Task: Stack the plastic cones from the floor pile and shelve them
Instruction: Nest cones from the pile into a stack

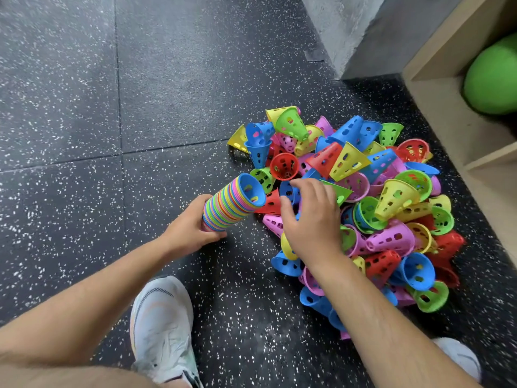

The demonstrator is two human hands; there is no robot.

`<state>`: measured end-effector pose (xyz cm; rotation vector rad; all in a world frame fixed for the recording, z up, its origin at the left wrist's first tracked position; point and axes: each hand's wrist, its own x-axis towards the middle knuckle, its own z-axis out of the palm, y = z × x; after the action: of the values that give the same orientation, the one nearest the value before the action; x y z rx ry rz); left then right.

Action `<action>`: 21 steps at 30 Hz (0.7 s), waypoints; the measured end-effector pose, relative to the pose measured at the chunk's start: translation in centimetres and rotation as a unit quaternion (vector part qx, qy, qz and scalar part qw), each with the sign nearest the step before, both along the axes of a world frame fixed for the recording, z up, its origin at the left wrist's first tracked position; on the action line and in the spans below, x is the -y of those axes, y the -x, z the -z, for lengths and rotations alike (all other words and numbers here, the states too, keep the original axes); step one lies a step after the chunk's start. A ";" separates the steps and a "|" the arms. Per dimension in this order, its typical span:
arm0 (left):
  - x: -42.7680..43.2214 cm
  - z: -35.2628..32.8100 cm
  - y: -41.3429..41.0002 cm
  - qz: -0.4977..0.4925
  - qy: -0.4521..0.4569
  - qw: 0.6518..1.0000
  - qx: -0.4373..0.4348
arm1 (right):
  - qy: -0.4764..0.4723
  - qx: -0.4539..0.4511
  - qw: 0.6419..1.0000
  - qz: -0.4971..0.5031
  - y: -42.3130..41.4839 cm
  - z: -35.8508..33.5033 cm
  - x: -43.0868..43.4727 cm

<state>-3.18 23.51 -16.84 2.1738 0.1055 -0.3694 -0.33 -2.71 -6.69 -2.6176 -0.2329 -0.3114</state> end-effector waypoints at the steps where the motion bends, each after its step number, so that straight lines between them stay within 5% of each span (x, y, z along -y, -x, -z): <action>1: 0.1 0.0 0.0 0.006 -0.011 1.000 0.000 | 0.017 0.011 0.999 0.031 0.3 0.0 0.8; 5: 0.7 -0.5 0.2 0.041 -0.060 0.997 0.001 | 0.045 -0.028 0.991 0.122 1.8 0.6 3.4; 11: 0.9 -0.9 0.1 0.049 -0.084 0.995 -0.002 | 0.036 -0.104 0.985 0.130 2.2 1.1 4.8; 21: 1.2 -1.2 0.3 0.064 -0.097 0.993 -0.003 | -0.125 -0.018 0.986 0.113 2.4 -0.1 2.7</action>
<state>-3.49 22.31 -15.69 2.3779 0.0046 -0.4558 -2.70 -5.40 -6.57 -2.3984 0.1111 -0.3456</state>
